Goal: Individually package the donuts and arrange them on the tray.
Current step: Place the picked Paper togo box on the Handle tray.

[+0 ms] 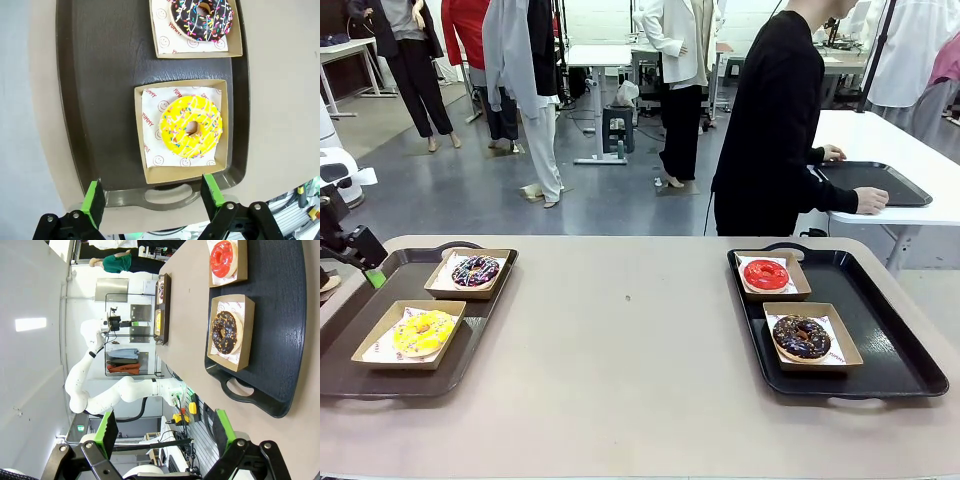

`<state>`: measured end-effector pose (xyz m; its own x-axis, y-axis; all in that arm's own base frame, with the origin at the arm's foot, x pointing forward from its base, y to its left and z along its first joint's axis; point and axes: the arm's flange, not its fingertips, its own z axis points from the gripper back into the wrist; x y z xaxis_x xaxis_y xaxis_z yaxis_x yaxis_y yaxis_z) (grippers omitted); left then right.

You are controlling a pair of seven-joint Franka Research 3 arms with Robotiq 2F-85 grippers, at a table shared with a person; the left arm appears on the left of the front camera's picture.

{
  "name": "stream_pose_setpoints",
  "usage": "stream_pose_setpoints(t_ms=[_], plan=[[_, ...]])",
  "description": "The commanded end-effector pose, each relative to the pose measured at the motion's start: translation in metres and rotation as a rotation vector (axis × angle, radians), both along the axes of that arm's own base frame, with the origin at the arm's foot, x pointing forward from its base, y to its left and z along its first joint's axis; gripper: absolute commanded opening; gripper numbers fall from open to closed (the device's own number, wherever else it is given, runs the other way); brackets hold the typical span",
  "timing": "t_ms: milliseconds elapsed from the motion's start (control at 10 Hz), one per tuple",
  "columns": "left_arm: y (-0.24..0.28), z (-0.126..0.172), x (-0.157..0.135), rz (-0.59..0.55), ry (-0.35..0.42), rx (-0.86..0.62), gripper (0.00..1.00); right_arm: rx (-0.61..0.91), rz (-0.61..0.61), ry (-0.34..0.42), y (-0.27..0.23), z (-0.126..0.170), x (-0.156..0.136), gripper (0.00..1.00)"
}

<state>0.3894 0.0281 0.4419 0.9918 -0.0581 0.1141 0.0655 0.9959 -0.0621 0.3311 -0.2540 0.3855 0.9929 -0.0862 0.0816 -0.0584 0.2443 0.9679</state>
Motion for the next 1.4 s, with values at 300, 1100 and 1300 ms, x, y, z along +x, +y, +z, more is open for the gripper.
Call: stream_pose_setpoints(t_ms=[300, 1100, 1300], plan=[[-0.001, -0.001, 0.002, -0.008, -0.006, 0.0, 1.0, 0.001, -0.003, 0.001, -0.001, 0.0, -0.001, 1.0], [0.045, 0.024, 0.024, 0.108, 0.076, -0.4, 1.0, 0.001, -0.003, 0.001, -0.001, 0.0, -0.001, 1.0], [0.101, 0.018, 0.035, 0.169, 0.126, -0.708, 1.0, 0.001, -0.003, 0.001, -0.001, 0.0, -0.001, 1.0]])
